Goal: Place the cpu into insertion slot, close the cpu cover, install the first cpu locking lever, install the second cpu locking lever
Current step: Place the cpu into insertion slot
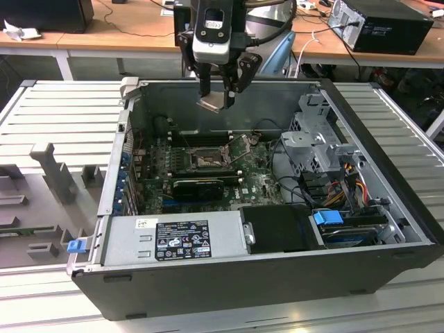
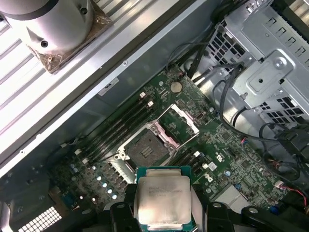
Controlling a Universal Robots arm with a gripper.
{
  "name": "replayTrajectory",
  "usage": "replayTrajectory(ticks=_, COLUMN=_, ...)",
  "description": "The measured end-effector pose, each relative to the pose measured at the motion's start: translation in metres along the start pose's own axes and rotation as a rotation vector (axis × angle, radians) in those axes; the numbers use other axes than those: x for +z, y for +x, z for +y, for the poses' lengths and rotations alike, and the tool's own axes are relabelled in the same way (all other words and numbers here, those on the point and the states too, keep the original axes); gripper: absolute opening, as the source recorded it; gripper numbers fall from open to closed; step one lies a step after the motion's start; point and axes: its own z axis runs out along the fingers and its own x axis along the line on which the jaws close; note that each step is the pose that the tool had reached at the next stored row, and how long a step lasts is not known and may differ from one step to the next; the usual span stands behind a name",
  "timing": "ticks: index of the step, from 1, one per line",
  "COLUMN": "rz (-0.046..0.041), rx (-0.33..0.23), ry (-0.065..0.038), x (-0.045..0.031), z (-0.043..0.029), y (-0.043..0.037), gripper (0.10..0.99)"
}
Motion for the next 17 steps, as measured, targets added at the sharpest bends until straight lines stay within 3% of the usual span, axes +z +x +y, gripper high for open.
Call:
replayTrajectory(ticks=10, rz=-0.0099, rx=0.111, ry=-0.002, x=0.0005, z=0.0, y=0.0, gripper=0.525)
replayTrajectory(ticks=17, rz=-0.0213, rx=0.238, ry=-0.005, x=0.0011, z=-0.0001, y=0.0, gripper=0.525)
